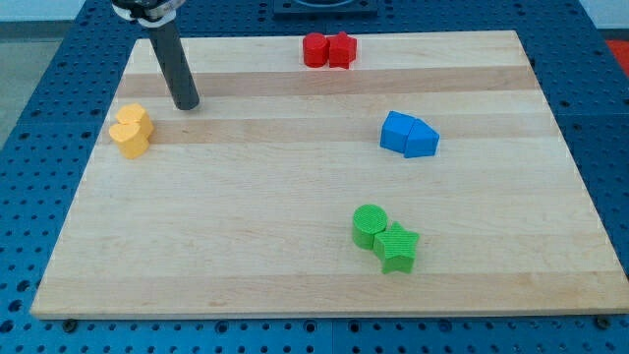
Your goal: Place the yellow heart towards right into yellow hexagon
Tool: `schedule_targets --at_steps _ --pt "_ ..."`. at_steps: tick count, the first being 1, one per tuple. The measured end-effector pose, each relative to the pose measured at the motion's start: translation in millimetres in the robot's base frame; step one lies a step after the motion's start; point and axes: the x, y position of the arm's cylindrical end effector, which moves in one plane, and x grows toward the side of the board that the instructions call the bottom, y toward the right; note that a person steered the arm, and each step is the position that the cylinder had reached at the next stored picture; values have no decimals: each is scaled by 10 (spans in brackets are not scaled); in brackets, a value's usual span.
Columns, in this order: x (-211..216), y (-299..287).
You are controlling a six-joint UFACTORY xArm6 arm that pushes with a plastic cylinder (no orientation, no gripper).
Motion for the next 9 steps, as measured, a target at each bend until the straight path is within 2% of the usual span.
schedule_targets --at_steps 3,7,8,9 --pt "-208 -308" --pt "-223 -746" --pt "-207 -1122" --pt "-128 -1123"
